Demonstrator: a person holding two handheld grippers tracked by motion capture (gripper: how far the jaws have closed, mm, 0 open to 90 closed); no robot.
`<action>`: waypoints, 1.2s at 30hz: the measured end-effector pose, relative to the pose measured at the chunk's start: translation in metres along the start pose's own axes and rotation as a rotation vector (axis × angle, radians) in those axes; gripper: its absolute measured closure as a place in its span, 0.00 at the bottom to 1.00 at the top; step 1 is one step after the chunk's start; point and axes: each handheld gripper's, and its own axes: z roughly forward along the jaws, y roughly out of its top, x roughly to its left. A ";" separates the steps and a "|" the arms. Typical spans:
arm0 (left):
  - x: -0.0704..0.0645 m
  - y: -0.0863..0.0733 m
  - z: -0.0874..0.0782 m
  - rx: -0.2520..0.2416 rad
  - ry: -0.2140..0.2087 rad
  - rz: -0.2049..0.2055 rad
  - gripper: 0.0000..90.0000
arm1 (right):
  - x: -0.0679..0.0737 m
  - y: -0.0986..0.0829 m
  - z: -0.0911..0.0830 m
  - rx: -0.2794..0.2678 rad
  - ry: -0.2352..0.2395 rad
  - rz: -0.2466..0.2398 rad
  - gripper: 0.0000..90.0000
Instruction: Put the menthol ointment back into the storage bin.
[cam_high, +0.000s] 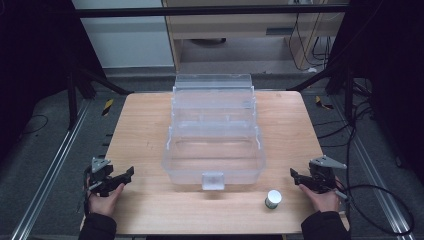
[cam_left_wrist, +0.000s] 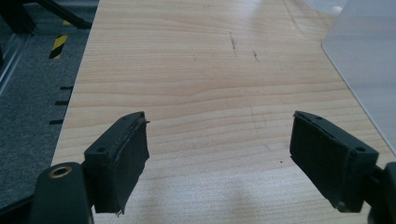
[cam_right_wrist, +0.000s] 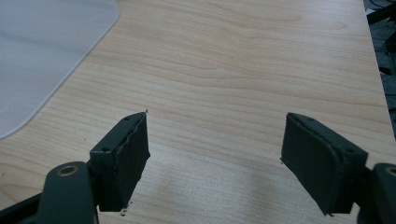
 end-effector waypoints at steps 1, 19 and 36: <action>0.000 0.000 0.000 0.004 -0.002 0.001 0.21 | 0.000 0.000 0.000 0.000 0.000 0.000 0.26; -0.003 -0.001 0.005 0.036 -0.004 0.025 0.22 | 0.009 0.043 -0.033 -0.013 0.054 -0.133 0.27; -0.008 -0.002 0.009 0.064 -0.010 0.063 0.23 | 0.022 0.080 -0.049 0.084 0.219 -0.257 0.29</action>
